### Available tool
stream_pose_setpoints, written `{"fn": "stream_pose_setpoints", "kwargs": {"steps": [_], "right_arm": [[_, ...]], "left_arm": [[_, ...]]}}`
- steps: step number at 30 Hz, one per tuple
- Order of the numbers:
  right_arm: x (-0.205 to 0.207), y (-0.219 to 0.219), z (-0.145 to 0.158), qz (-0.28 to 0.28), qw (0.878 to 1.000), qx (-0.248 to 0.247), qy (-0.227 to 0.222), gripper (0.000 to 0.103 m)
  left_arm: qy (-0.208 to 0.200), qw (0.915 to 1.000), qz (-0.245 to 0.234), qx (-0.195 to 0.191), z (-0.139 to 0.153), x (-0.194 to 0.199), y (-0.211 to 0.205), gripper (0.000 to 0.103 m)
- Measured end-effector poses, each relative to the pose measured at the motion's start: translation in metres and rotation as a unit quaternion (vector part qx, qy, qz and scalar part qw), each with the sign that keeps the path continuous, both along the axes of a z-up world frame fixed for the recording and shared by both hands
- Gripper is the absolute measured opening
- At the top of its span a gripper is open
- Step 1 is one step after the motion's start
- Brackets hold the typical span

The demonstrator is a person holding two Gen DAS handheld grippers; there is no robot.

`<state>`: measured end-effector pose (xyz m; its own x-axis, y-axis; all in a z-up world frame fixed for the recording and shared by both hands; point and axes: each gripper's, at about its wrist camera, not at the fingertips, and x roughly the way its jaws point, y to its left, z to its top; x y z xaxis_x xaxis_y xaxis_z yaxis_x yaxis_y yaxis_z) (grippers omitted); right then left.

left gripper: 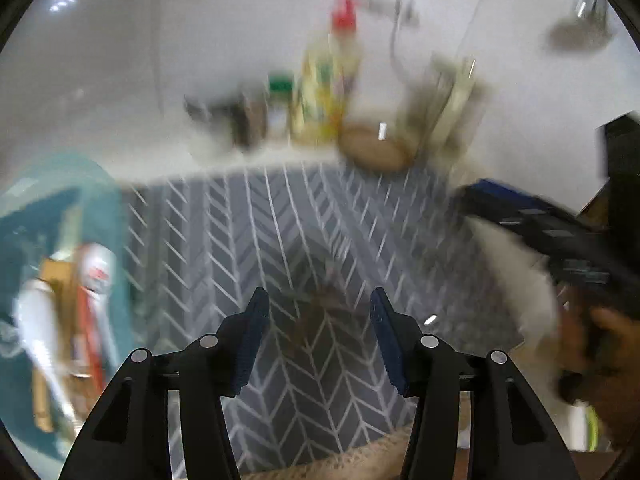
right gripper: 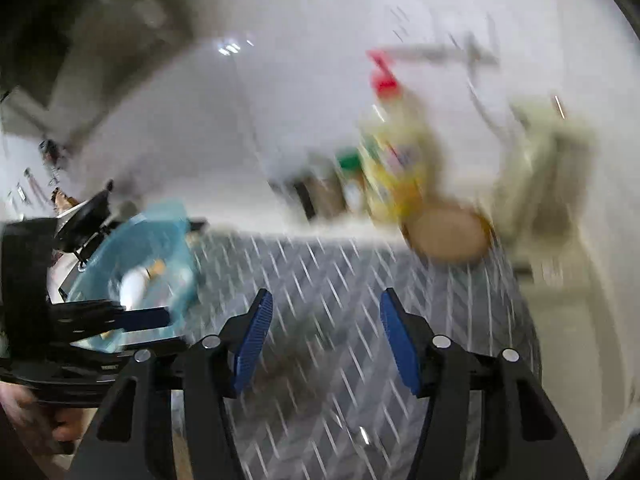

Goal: Organize utensils

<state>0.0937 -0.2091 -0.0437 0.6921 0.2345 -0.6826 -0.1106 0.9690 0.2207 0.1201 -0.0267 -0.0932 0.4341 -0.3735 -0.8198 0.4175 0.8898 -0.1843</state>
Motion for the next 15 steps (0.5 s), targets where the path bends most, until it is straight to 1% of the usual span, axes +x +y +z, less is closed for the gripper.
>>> {"fn": "stream_pose_setpoints", "kwargs": {"steps": [2,3,5,6,7,8,9,11,12,13,14,15], "right_arm": [[-0.007,-0.013,-0.021,-0.008,1.000,0.007,0.024,0.055],[-0.010,-0.017,-0.030,-0.007,0.999,0.013,0.037,0.055],[-0.015,-0.019,-0.046,0.004,0.998,0.017,0.056,0.055],[-0.017,-0.018,-0.054,0.011,0.998,0.014,0.064,0.055],[-0.018,-0.017,-0.059,0.016,0.997,0.012,0.070,0.055],[-0.019,-0.015,-0.067,0.023,0.997,0.009,0.076,0.055],[-0.020,-0.015,-0.072,0.028,0.996,0.009,0.080,0.055],[-0.023,-0.015,-0.081,0.039,0.996,0.011,0.085,0.055],[-0.024,-0.014,-0.084,0.044,0.995,0.011,0.086,0.055],[-0.024,-0.013,-0.087,0.054,0.995,0.010,0.085,0.055],[-0.027,-0.011,-0.088,0.062,0.995,0.004,0.081,0.055],[-0.028,-0.008,-0.090,0.075,0.994,-0.009,0.078,0.054]], "left_arm": [[0.021,0.9995,-0.005,0.024,-0.033,0.012,-0.014,0.049],[0.027,0.9991,-0.010,0.031,-0.043,0.016,-0.017,0.045],[0.029,0.9975,-0.019,0.062,-0.066,0.023,-0.027,0.043],[0.029,0.9966,-0.029,0.072,-0.072,0.025,-0.030,0.038],[0.029,0.9959,-0.037,0.077,-0.075,0.023,-0.034,0.035],[0.032,0.9945,-0.045,0.090,-0.080,0.023,-0.038,0.029],[0.026,0.9939,-0.048,0.096,-0.081,0.023,-0.039,0.026],[0.014,0.9920,-0.056,0.112,-0.080,0.019,-0.042,0.025],[0.014,0.9919,-0.057,0.113,-0.079,0.019,-0.043,0.020],[0.013,0.9920,-0.056,0.112,-0.080,0.022,-0.043,0.012],[0.015,0.9925,-0.050,0.110,-0.079,0.023,-0.042,0.008],[0.022,0.9939,-0.038,0.101,-0.078,0.024,-0.040,0.008]]}}
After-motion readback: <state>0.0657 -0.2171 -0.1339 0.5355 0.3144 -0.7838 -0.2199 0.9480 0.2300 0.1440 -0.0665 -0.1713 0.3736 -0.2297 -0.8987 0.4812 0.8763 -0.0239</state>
